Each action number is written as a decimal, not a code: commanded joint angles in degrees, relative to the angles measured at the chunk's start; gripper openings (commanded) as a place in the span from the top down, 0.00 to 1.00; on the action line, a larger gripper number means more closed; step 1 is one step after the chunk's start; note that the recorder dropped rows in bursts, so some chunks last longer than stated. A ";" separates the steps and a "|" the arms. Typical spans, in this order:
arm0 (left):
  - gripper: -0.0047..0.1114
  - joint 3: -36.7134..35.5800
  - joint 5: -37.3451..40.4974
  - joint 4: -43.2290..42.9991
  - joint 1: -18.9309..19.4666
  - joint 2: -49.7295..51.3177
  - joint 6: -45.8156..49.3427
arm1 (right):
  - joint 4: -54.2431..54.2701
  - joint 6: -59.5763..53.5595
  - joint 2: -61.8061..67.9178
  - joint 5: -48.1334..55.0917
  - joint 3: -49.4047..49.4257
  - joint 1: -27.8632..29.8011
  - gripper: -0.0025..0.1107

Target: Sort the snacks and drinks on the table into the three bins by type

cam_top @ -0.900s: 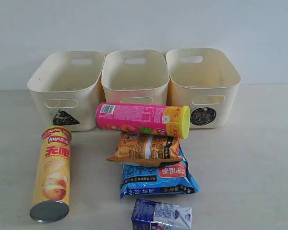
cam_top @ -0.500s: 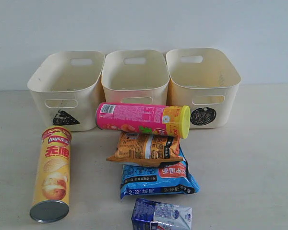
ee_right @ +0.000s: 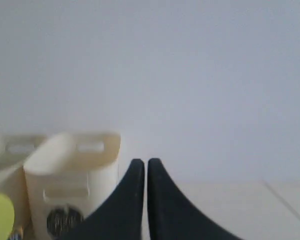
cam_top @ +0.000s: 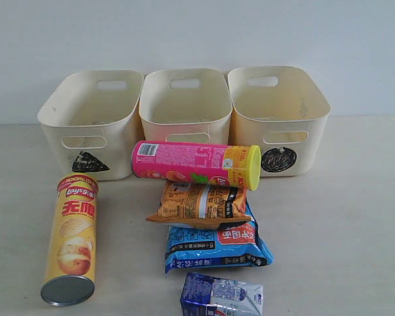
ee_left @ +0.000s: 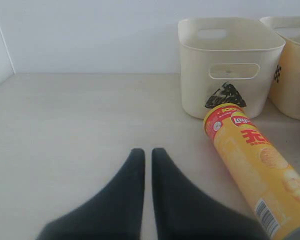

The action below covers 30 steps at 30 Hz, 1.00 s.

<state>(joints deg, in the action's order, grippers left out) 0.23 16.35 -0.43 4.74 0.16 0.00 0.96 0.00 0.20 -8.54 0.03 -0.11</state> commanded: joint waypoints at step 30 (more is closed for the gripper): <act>0.92 -0.23 -0.36 -0.22 0.08 -0.16 0.49 | -4.96 21.39 23.45 13.45 -35.33 0.11 0.98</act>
<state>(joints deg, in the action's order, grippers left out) 0.23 16.35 -0.43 4.74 0.16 0.00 -3.92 21.27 19.14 2.10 -32.31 -0.11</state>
